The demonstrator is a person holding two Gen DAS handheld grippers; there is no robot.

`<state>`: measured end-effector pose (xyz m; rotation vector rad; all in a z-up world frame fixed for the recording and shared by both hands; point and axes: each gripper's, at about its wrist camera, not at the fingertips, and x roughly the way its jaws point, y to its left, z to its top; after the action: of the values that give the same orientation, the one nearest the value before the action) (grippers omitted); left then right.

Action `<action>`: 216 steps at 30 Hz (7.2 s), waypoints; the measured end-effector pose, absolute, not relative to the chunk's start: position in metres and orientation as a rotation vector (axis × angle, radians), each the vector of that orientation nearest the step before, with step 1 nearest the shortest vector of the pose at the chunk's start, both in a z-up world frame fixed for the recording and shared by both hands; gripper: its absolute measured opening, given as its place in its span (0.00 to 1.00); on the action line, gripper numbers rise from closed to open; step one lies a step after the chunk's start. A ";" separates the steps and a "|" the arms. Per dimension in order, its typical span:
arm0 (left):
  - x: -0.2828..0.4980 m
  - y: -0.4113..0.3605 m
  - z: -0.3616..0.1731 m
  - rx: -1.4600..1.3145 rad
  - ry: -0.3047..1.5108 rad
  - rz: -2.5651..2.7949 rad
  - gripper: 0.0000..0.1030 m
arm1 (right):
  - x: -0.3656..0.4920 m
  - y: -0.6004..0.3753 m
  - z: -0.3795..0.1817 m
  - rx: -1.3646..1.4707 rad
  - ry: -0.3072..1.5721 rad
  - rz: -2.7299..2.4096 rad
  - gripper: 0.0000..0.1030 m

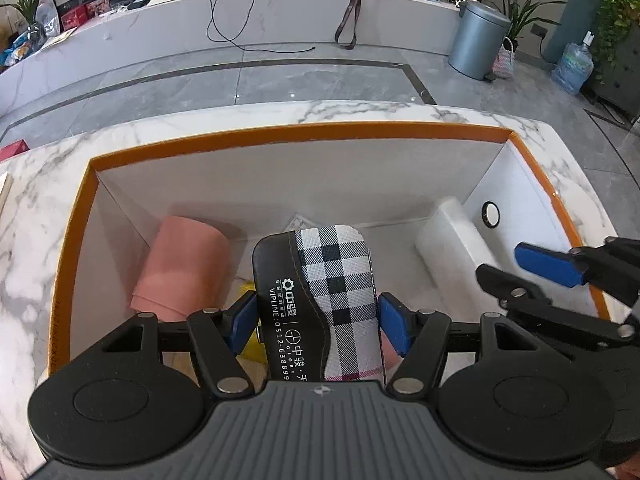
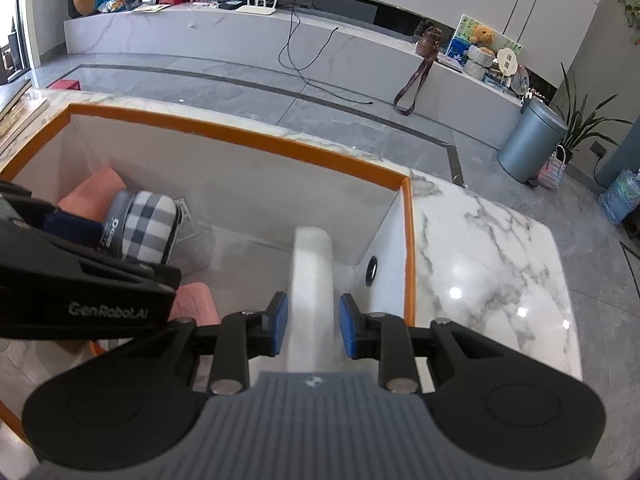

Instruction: Organize rigid objects

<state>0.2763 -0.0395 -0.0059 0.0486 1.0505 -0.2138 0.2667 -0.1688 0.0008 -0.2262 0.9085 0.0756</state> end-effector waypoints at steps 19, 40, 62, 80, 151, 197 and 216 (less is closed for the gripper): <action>0.282 -0.011 -0.010 -0.164 1.066 -0.184 0.87 | 0.257 -0.175 0.008 -0.168 0.827 0.082 0.52; 0.235 -0.017 0.046 -0.108 0.845 -0.254 0.78 | 0.225 -0.173 0.033 -0.124 0.732 0.101 0.71; 0.122 0.045 0.045 0.067 0.997 -0.237 0.77 | 0.106 -0.214 0.033 0.214 0.747 0.049 0.71; 0.152 0.070 -0.049 0.219 1.190 -0.122 0.84 | 0.027 -0.204 -0.008 0.242 1.035 0.049 0.83; 0.154 0.071 -0.060 0.196 1.220 -0.162 0.54 | 0.032 -0.207 -0.059 0.187 1.337 -0.158 0.12; 0.156 0.069 -0.064 0.156 1.222 -0.218 0.54 | 0.040 -0.242 -0.111 -0.352 1.417 0.205 0.61; 0.152 0.064 -0.062 0.185 1.213 -0.217 0.54 | 0.023 -0.319 -0.121 -0.011 1.337 0.311 0.85</action>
<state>0.1516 0.0636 -0.0618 0.1850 1.2132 -0.2167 0.0233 -0.3190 -0.1207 -0.0108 1.3375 0.3107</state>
